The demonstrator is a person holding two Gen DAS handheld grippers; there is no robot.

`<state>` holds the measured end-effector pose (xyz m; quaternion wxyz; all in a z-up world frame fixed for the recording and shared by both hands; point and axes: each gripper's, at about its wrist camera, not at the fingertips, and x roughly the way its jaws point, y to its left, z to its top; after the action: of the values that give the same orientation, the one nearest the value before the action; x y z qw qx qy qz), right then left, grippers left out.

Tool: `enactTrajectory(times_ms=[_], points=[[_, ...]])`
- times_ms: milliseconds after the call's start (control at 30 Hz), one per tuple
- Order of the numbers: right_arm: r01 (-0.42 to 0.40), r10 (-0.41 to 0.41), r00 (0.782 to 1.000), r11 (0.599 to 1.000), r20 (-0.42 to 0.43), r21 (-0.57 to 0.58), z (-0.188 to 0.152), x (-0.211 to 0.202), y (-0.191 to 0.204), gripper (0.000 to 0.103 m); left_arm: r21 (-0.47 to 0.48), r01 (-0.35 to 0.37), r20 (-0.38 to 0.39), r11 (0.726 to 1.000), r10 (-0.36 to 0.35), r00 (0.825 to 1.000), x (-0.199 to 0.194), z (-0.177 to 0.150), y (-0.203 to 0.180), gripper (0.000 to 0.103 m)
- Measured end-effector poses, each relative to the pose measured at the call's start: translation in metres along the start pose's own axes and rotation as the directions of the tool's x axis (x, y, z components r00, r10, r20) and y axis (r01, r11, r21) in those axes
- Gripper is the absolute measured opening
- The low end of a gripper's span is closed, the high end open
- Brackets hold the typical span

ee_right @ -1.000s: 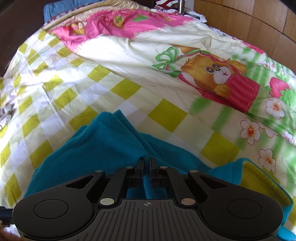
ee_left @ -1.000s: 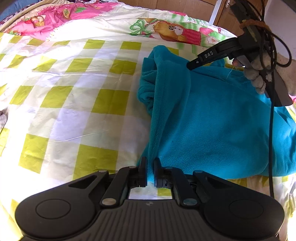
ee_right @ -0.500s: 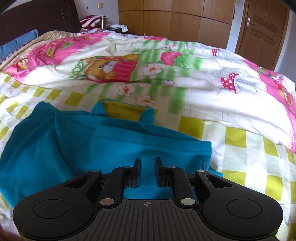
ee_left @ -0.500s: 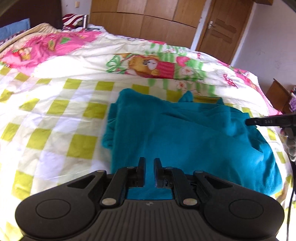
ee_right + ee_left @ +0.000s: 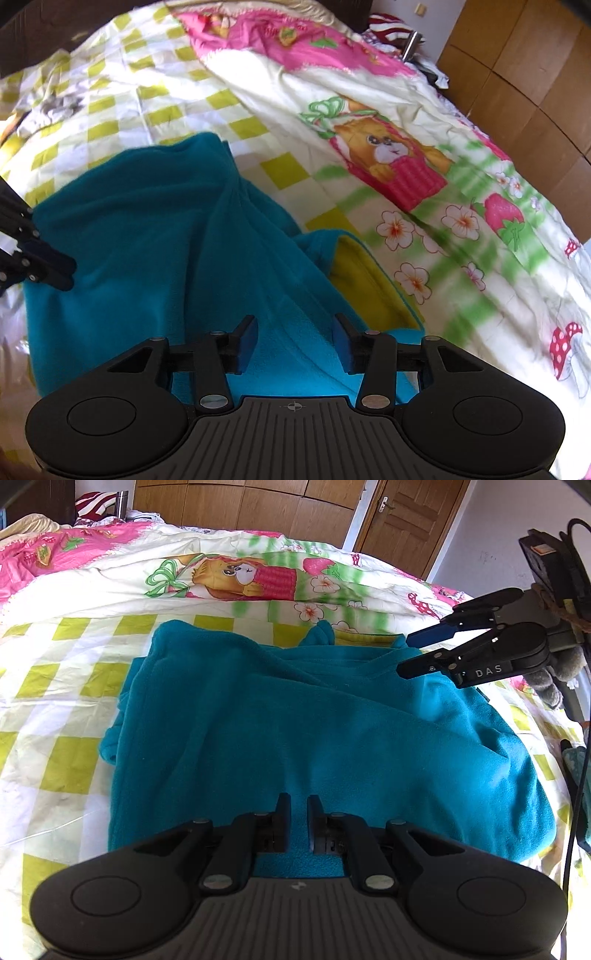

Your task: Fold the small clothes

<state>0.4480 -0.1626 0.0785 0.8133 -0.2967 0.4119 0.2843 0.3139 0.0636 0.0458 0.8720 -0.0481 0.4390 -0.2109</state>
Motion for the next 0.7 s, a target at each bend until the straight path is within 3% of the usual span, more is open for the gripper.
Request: enactTrajectory(times_ms=[33, 67, 167, 367, 433, 500, 567, 633, 700], points=[[-0.008, 0.008, 0.999, 1.000, -0.043, -0.001, 0.003, 0.007, -0.002, 0.033, -0.003, 0.002, -0.001, 1.000, -0.002, 1.000, -0.001, -0.001, 0.002, 0.024], [-0.021, 0.022, 0.997, 1.000, -0.080, 0.014, 0.005, 0.013, -0.005, 0.014, -0.006, 0.002, -0.001, 1.000, -0.002, 1.000, 0.000, 0.000, 0.003, 0.024], [-0.046, 0.056, 0.993, 0.995, -0.108, 0.091, 0.006, 0.014, -0.014, 0.004, -0.009, 0.001, 0.002, 1.000, -0.001, 1.000, 0.000, 0.000, 0.007, 0.024], [0.107, -0.101, 0.994, 0.958, -0.037, 0.265, 0.008, 0.016, -0.045, 0.004, 0.001, -0.060, -0.006, 0.998, 0.060, 0.998, 0.010, -0.002, 0.011, 0.024], [0.104, -0.092, 0.994, 0.939, -0.052, 0.327, 0.004, 0.029, -0.048, 0.007, -0.019, -0.066, -0.034, 0.998, 0.065, 0.997, 0.015, -0.009, 0.015, 0.024], [0.133, -0.121, 0.991, 0.942, -0.056, 0.308, 0.002, 0.038, -0.041, 0.011, -0.017, -0.080, -0.052, 0.997, 0.079, 0.996, 0.017, -0.016, 0.016, 0.024], [0.139, -0.145, 0.989, 0.932, -0.005, 0.336, -0.004, 0.024, -0.039, 0.015, -0.002, -0.087, -0.053, 0.996, 0.087, 0.995, 0.014, -0.018, 0.014, 0.024], [0.122, -0.156, 0.987, 0.894, 0.045, 0.431, -0.016, -0.001, -0.047, 0.022, 0.008, -0.091, -0.055, 0.996, 0.091, 0.994, 0.011, -0.017, 0.013, 0.024], [0.139, -0.196, 0.979, 0.849, 0.059, 0.510, -0.041, -0.033, -0.051, 0.023, 0.013, -0.091, -0.054, 0.996, 0.091, 0.994, 0.007, -0.015, 0.014, 0.024]])
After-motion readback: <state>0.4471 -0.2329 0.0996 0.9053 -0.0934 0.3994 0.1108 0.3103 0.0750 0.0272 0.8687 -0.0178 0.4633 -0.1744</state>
